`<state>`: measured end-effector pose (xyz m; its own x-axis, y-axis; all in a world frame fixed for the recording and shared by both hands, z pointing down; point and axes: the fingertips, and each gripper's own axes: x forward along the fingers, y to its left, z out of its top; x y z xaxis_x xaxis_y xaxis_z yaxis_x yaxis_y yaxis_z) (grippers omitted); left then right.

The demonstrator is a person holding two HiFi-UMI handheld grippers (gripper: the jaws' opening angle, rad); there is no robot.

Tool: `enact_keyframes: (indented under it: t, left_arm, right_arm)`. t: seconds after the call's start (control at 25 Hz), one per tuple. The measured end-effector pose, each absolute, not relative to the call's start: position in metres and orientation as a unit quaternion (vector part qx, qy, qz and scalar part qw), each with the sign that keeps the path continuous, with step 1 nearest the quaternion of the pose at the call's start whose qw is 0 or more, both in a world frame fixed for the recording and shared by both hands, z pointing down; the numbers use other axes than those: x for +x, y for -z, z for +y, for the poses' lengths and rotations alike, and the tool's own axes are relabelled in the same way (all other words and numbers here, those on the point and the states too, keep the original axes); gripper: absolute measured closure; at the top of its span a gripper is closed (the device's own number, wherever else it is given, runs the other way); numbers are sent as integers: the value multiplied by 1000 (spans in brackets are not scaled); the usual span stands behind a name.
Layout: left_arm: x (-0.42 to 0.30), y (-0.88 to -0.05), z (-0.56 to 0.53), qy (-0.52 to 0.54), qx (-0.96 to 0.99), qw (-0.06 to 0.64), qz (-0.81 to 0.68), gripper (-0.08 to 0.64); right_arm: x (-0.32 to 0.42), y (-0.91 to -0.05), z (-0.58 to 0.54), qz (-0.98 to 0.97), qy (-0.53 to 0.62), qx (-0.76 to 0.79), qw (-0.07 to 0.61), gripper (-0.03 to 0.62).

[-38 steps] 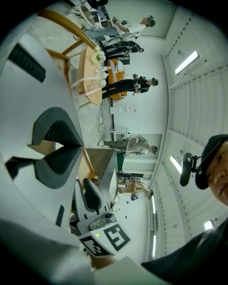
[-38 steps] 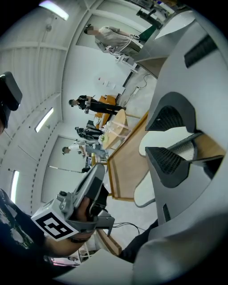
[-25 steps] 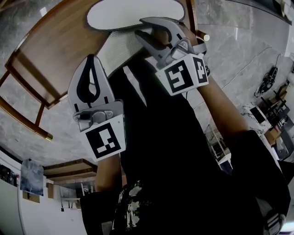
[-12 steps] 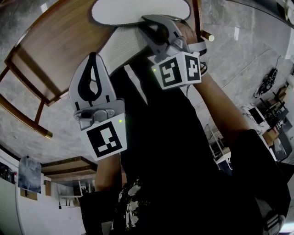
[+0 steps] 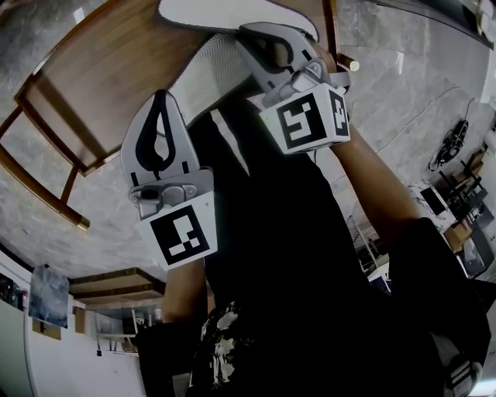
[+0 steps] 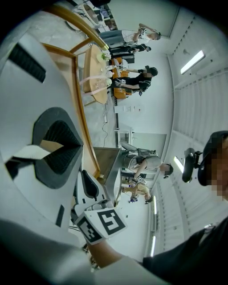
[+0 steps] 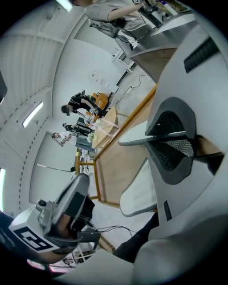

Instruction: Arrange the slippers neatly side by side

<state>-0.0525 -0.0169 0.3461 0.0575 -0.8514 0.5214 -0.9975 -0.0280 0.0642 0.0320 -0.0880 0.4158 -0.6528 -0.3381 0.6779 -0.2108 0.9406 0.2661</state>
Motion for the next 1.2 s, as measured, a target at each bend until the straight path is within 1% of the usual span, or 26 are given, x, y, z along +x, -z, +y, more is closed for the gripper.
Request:
enact_keyframes:
  t: [0.32, 0.52, 0.64, 1.04, 1.2]
  left_arm:
    - [-47, -337, -15, -174, 700, 201, -662, 558]
    - [-44, -331, -19, -174, 705, 192, -660, 558]
    - [-43, -328, -23, -172, 706, 191, -660, 558]
    - [-35, -330, -28, -173, 714, 189, -652, 558]
    - [-32, -329, -28, -171, 716, 189, -650, 558]
  right_arm:
    - [38, -389, -111, -919, -46, 218, 324, 565]
    - [58, -385, -130, -910, -157, 276, 268, 568]
    - [69, -384, -140, -899, -201, 303, 244, 569]
    - [93, -389, -157, -883, -191, 357, 238, 571]
    - [108, -396, -165, -866, -209, 391, 233, 571]
